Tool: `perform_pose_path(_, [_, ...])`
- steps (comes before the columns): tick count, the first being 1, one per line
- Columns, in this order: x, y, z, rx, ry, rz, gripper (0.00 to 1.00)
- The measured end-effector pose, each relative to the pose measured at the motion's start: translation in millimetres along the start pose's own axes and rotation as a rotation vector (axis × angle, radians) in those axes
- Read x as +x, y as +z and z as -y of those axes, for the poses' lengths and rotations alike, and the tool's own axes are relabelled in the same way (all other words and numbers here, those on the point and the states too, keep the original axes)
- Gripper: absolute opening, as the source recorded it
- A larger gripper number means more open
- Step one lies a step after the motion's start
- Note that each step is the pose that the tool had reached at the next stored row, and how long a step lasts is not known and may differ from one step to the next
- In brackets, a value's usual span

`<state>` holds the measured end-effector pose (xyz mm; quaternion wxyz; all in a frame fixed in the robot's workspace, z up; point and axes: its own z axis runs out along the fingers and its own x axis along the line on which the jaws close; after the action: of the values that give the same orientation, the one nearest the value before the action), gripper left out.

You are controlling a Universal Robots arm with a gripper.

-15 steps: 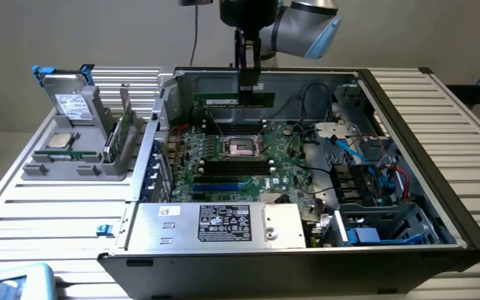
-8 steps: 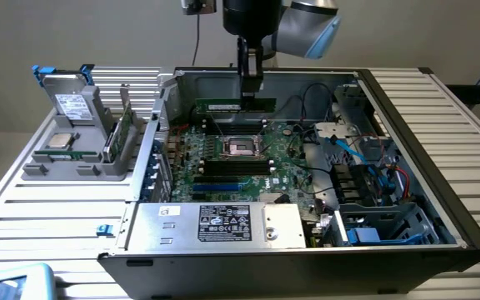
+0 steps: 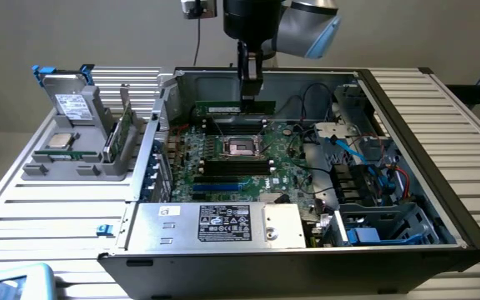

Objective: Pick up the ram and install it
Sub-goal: 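Insert the ram into the slot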

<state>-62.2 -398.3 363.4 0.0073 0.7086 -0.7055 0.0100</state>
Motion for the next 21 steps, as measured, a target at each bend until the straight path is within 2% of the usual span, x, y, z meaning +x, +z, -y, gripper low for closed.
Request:
perform_pose_path(12, [-4.6,9.2,0.5,-0.0026,-0.025,0.0003,0.14])
perform_pose_path(21, [-5.0,25.3,3.5,-0.0028,-0.025,0.0006,0.14])
